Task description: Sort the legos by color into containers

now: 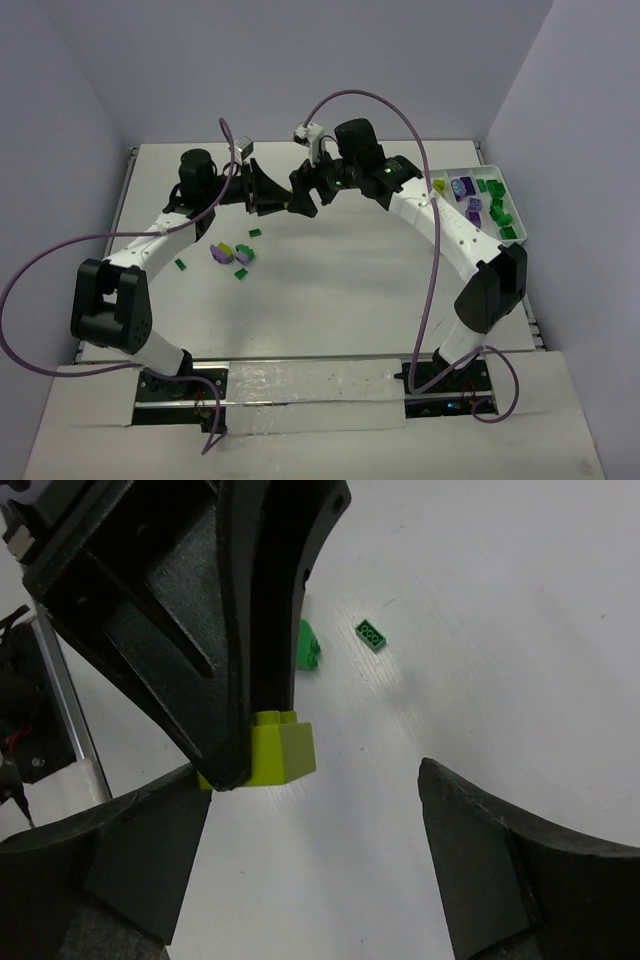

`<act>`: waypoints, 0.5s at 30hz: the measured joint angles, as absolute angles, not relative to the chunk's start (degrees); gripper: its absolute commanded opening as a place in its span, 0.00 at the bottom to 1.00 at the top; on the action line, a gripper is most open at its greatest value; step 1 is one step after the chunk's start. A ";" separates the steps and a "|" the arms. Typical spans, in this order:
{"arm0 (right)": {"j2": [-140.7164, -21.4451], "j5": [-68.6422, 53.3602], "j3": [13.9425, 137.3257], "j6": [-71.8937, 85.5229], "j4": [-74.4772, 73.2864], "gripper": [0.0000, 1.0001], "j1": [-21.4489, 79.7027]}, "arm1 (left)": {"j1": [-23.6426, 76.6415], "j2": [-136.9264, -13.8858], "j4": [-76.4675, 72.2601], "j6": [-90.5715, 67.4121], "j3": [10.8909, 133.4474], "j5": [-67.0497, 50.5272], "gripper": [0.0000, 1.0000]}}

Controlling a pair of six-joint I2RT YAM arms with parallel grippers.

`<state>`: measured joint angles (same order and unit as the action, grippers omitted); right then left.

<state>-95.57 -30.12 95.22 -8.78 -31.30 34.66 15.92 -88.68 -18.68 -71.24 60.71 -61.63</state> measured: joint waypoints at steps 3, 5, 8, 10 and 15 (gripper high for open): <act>-96.59 -29.92 96.69 -8.85 -31.61 0.65 35.34 | 15.92 -88.73 -19.12 -71.79 60.56 -61.48 0.01; -96.73 -30.17 96.87 -8.55 -31.81 0.46 35.83 | 15.92 -88.73 -19.48 -71.96 60.55 -61.11 0.03; -96.73 -30.37 97.09 -9.04 -32.20 0.28 36.45 | 15.90 -88.85 -19.97 -72.76 60.44 -60.22 0.09; -96.73 -29.92 97.10 -10.00 -32.26 0.06 36.62 | 15.83 -88.99 -19.96 -73.90 60.37 -59.68 0.24; -96.67 -29.79 97.10 -10.25 -32.29 0.00 36.62 | 15.52 -89.10 -20.01 -73.11 60.36 -59.79 0.99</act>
<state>-96.67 -29.79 97.10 -10.25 -32.29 36.62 15.52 -89.10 -20.01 -73.11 60.36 -59.79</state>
